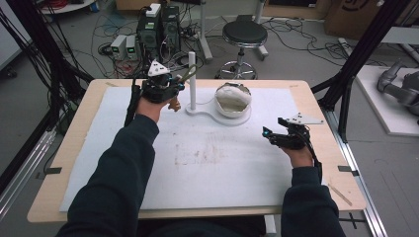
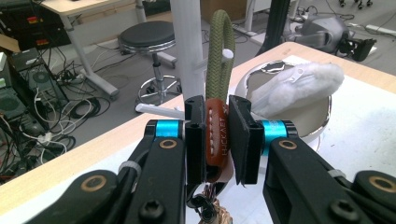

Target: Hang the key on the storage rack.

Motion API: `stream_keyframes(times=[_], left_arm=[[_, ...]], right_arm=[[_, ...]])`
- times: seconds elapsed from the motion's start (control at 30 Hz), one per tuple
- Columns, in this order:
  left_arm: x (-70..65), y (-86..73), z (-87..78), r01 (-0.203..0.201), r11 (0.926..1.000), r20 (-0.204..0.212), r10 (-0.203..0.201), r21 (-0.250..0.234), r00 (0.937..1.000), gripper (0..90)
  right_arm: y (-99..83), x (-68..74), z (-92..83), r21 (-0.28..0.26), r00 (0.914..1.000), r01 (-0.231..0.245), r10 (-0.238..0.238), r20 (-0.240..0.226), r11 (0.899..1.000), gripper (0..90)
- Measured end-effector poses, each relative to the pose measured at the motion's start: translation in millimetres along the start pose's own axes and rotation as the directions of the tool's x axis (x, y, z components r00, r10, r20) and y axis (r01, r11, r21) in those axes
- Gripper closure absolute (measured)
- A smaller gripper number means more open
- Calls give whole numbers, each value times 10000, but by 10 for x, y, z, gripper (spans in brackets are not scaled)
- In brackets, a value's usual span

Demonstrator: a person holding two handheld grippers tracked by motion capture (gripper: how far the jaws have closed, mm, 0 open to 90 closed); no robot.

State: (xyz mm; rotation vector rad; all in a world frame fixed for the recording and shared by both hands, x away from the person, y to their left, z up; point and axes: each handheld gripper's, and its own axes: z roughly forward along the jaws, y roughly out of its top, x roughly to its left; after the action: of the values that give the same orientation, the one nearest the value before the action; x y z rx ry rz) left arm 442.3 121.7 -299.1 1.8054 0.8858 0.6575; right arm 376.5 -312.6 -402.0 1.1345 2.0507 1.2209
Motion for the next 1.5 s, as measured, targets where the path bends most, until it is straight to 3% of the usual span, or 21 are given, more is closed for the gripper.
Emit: stream_keyframes(times=[0.2,0.4,0.53,0.6,0.7,0.8,0.83,0.97,1.13,1.2,1.23,1.3,1.43,1.5], left_arm=[[40,-22,27,148,9996,-96,-145,247,9998,769],[57,-99,176,198,9953,-160,-184,949,9997,768],[70,-187,243,422,9941,-75,-417,996,9991,761],[103,-263,241,706,9924,134,-723,1009,9973,726],[187,-416,190,1367,9865,607,-1424,897,9879,540],[280,-553,59,1801,9820,781,-1842,573,9798,388],[309,-594,5,1984,9791,772,-2014,450,9765,280],[389,-763,-245,2227,9747,817,-2205,-194,9720,201],[419,-965,-527,2039,9754,919,-1962,-837,9763,193],[415,-1063,-641,1514,9804,1080,-1382,-1260,9845,208],[396,-1120,-697,905,9835,1036,-747,-1567,9918,212],[363,-1211,-777,558,9832,916,-403,-1739,9950,212],[340,-1374,-885,527,9843,202,-500,-1686,9985,200],[354,-1458,-927,719,9813,-5,-732,-1785,9973,187]], right_arm=[[3,17,3,-2,10000,43,-43,-39,10000,247],[0,13,9,23,10000,72,-72,-49,10000,248],[-2,7,6,20,10000,51,-51,-82,10000,248],[-4,1,3,9,10000,27,-26,-82,10000,248],[-10,-4,-4,-17,10000,23,-23,-73,10000,248],[-17,1,-13,15,10000,-16,16,-74,10000,248],[-17,6,-10,4,10000,55,-55,-73,10000,248],[-16,26,6,74,9999,101,-100,-100,9999,248],[-16,41,17,131,9998,118,-116,-136,9998,248],[-16,44,18,128,9998,119,-117,-164,9998,247],[-15,44,17,108,9997,152,-150,-178,9998,247],[-15,48,9,121,9996,179,-176,-237,9998,247],[-10,74,-16,73,9993,231,-228,-307,9997,218],[-9,95,-40,83,9989,257,-254,-391,9996,218]])
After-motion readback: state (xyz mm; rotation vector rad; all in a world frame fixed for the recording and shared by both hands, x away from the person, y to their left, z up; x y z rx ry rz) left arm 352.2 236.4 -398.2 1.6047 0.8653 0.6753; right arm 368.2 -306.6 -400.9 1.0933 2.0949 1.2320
